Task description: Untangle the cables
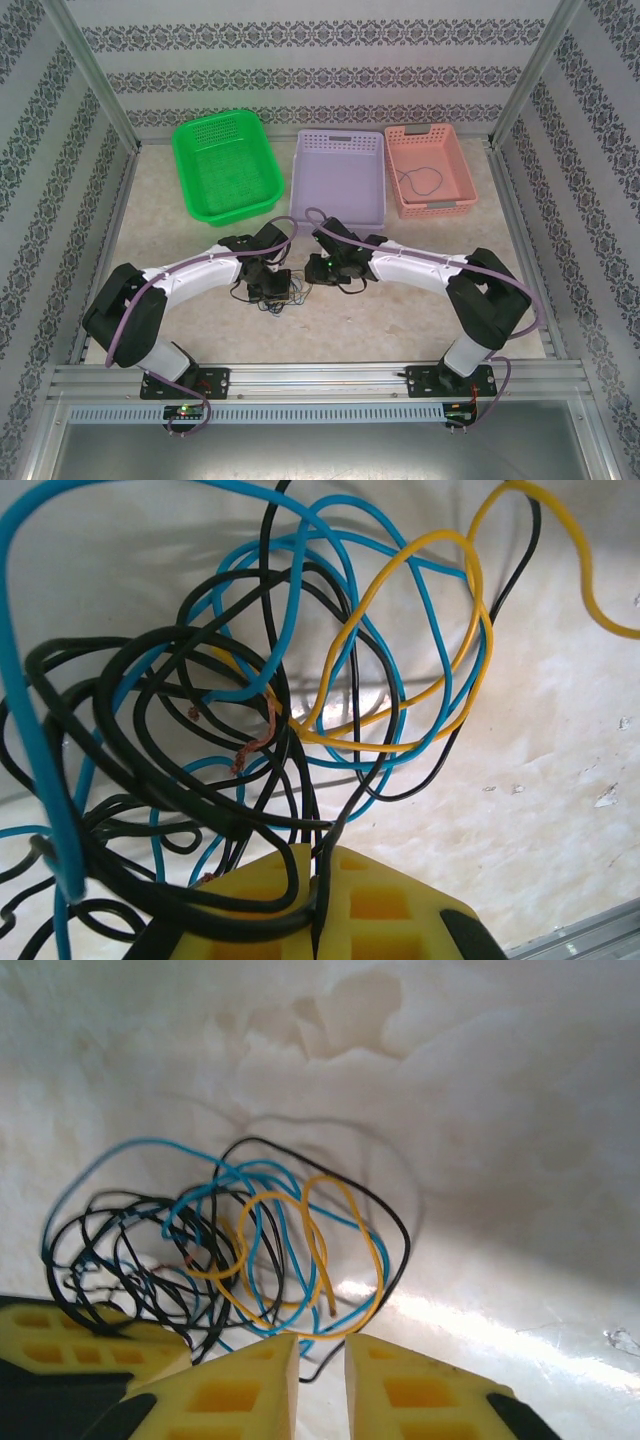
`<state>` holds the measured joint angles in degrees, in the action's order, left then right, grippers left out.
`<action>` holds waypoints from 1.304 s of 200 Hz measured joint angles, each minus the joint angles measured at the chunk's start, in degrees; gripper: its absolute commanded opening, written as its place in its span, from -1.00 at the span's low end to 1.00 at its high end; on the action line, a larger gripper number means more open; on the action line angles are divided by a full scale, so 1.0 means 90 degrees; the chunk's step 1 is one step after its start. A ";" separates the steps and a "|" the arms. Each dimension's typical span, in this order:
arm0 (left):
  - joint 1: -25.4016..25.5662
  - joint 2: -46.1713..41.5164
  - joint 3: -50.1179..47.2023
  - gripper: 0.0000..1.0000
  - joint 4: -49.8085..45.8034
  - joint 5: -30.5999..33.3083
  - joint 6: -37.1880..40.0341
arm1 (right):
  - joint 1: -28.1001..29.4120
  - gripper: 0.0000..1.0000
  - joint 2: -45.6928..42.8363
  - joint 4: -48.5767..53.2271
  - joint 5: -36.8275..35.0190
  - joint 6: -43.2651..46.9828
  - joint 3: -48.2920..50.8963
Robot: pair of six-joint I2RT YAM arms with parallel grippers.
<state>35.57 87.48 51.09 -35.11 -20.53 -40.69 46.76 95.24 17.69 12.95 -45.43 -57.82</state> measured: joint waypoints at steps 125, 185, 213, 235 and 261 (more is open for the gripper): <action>0.0000 0.0085 0.0078 -1.00 -0.0034 0.0022 0.0024 | -0.0019 -1.00 0.0913 0.0124 0.0036 0.0323 -0.0712; -0.0100 0.0102 0.0223 -1.00 -0.0534 0.0602 0.0027 | -0.0731 -1.00 -0.0658 0.0685 -0.0476 0.0495 -0.0129; -0.0420 0.0102 0.0223 -1.00 -0.0695 0.0818 0.0027 | -0.1707 -1.00 -0.1928 0.1093 -0.0663 0.0767 0.0177; -0.0580 0.0102 0.0236 -1.00 -0.0729 0.0908 0.0027 | -0.2470 -1.00 -0.2618 0.1445 -0.0716 0.0979 0.0223; -0.0634 0.0134 0.0342 -1.00 -0.0787 0.0984 0.0024 | -0.3128 -1.00 -0.3084 0.1836 -0.0726 0.1212 0.0197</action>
<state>29.87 88.68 54.17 -42.19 -11.68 -40.47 18.61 67.48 34.22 6.42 -34.52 -56.05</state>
